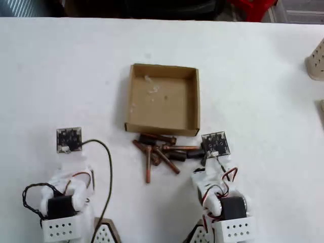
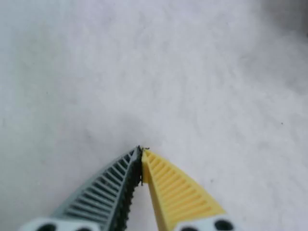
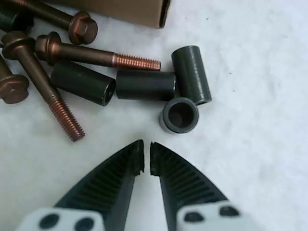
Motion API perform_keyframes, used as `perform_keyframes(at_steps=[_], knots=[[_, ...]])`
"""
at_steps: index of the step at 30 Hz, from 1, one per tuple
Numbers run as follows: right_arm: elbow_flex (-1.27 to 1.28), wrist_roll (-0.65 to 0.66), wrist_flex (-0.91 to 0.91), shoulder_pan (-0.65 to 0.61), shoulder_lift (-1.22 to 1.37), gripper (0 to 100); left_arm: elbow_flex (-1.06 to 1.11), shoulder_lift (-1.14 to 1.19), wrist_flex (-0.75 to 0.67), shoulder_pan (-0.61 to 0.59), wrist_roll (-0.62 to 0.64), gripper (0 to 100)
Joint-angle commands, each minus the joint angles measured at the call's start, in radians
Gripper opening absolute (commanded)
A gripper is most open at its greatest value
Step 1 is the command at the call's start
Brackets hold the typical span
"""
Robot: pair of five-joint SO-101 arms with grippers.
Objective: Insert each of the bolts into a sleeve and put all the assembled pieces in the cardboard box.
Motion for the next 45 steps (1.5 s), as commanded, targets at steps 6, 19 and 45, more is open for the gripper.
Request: perform_keyframes(at_steps=[6, 19, 45], knots=[[0.009, 0.023, 0.004, -0.007, -0.008, 1.8, -0.002, -0.010, 0.006, -0.005, -0.009, 2], [0.009, 0.023, 0.004, -0.008, -0.008, 1.8, -0.002, -0.010, 0.006, -0.005, -0.009, 2], [0.002, 0.025, -0.133, 0.079, -0.008, 1.8, -0.002, -0.010, -0.002, -0.010, -0.011, 2]])
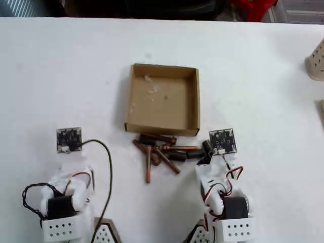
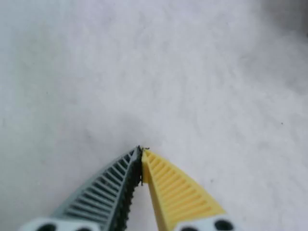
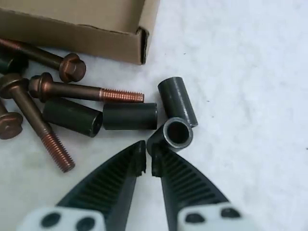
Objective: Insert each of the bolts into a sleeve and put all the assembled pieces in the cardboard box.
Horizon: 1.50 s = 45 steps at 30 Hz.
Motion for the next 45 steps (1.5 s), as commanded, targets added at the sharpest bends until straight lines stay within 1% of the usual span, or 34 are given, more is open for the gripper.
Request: perform_keyframes(at_steps=[1, 5, 6, 9, 11, 15, 17, 23, 29, 31, 33, 35, 37, 39, 42, 45], knots=[[-0.002, 0.025, -0.021, 0.018, -0.008, 1.8, -0.002, -0.010, -0.002, -0.010, -0.011, 2], [-0.041, 0.028, -0.021, 0.012, -0.008, 1.8, -0.002, -0.010, 0.000, -0.010, -0.011, 2], [-0.046, 0.049, -0.021, 0.010, -0.008, 1.8, -0.002, -0.010, 0.002, -0.010, -0.011, 2], [-0.048, 0.199, -0.021, 0.010, -0.008, 1.8, -0.002, -0.010, 0.002, -0.010, -0.011, 2], [-0.048, 0.278, -0.021, 0.010, -0.008, 1.8, -0.002, -0.010, 0.002, -0.010, -0.011, 2], [-0.048, 0.382, -0.071, 0.016, -0.008, 1.8, -0.002, -0.010, 0.002, -0.010, -0.011, 2], [-0.048, 0.405, -0.094, 0.018, -0.008, 1.8, -0.002, -0.010, 0.002, -0.010, -0.011, 2], [-0.043, 0.307, -0.156, 0.045, -0.008, 1.8, -0.002, -0.010, 0.003, -0.010, -0.012, 2], [-0.012, 0.292, -0.246, 0.097, -0.007, 1.8, -0.002, -0.010, 0.002, -0.010, -0.012, 2], [-0.015, 0.253, -0.246, 0.125, -0.007, 1.8, -0.002, -0.010, 0.002, -0.010, -0.012, 2], [-0.035, 0.212, -0.237, 0.151, -0.004, 1.8, -0.002, -0.010, 0.000, -0.010, -0.012, 2], [-0.061, 0.193, -0.189, 0.160, -0.001, 1.8, -0.002, -0.010, 0.000, -0.010, -0.012, 2], [-0.078, 0.192, -0.128, 0.145, -0.001, 2.3, -0.002, -0.010, 0.000, -0.010, -0.012, 2], [-0.083, 0.192, -0.094, 0.122, -0.001, 5.9, -0.002, -0.010, -0.002, -0.010, -0.012, 2], [-0.080, 0.192, -0.091, 0.110, -0.001, 10.1, -0.002, -0.010, -0.002, -0.012, -0.012, 2], [-0.077, 0.192, -0.093, 0.110, -0.001, 8.7, -0.002, -0.010, -0.002, -0.012, -0.012, 2]])
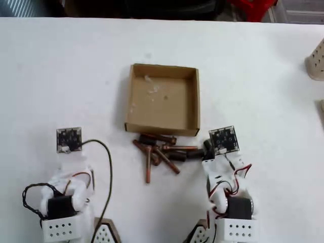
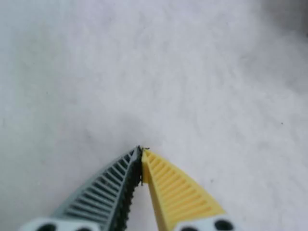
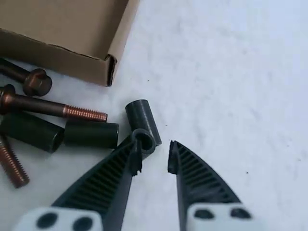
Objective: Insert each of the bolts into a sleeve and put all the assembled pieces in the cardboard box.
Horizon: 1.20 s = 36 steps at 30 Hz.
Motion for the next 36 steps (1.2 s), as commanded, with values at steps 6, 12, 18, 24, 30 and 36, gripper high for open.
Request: perform_keyframes(at_steps=[6, 12, 18, 24, 30, 36], knots=[[0.000, -0.046, -0.076, -0.025, 0.001, 11.1, -0.002, -0.010, -0.002, -0.012, -0.012, 2], [0.002, -0.057, -0.076, -0.081, 0.001, 11.2, -0.002, -0.010, -0.002, -0.012, -0.012, 2], [0.002, -0.058, -0.081, -0.082, 0.001, 11.5, -0.002, -0.010, -0.002, -0.012, -0.012, 2], [0.002, -0.058, -0.090, -0.082, 0.002, 11.5, -0.002, -0.010, -0.002, -0.012, -0.012, 2], [-0.015, -0.058, -0.079, -0.082, 0.004, 11.5, -0.002, -0.010, -0.003, -0.012, -0.012, 2], [-0.114, -0.054, -0.079, -0.127, 0.176, 11.5, -0.002, -0.010, -0.003, -0.012, -0.012, 2]])
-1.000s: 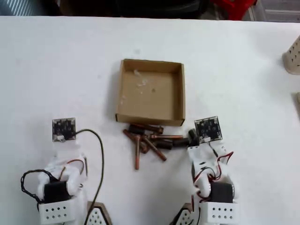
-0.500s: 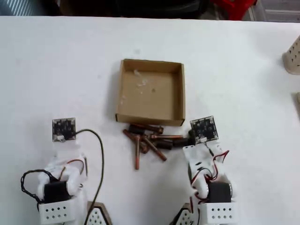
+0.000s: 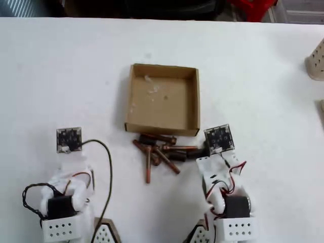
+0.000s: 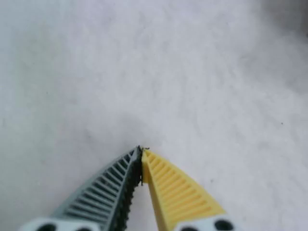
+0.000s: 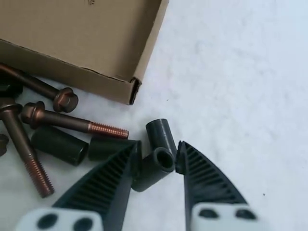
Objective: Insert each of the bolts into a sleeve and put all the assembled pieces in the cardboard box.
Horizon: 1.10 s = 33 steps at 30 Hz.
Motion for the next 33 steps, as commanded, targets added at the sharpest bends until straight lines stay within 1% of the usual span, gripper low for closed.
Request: perform_keyframes(at_steps=[1, 8, 13, 17, 27, 29, 33], knots=[[-0.098, -0.006, -0.030, -0.033, 0.157, 11.5, -0.002, -0.010, -0.003, -0.012, -0.012, 2], [-0.279, -0.008, -0.067, -0.030, 0.621, 11.5, -0.002, -0.010, -0.003, -0.012, -0.012, 2], [-0.351, -0.017, -0.099, 0.016, 0.840, 11.5, -0.002, -0.010, -0.003, -0.012, -0.012, 2], [-0.354, -0.087, -0.168, 0.039, 0.892, 11.6, -0.002, -0.010, -0.003, -0.012, -0.012, 2], [-0.359, -0.080, -0.166, 0.030, 0.888, 11.6, -0.002, -0.010, -0.003, -0.012, -0.012, 2], [-0.381, 0.000, -0.166, 0.030, 0.869, 11.4, -0.002, -0.010, -0.003, -0.012, -0.012, 2], [-0.402, 0.275, -0.151, 0.015, 0.811, 11.5, -0.002, -0.010, -0.002, -0.012, -0.012, 2]])
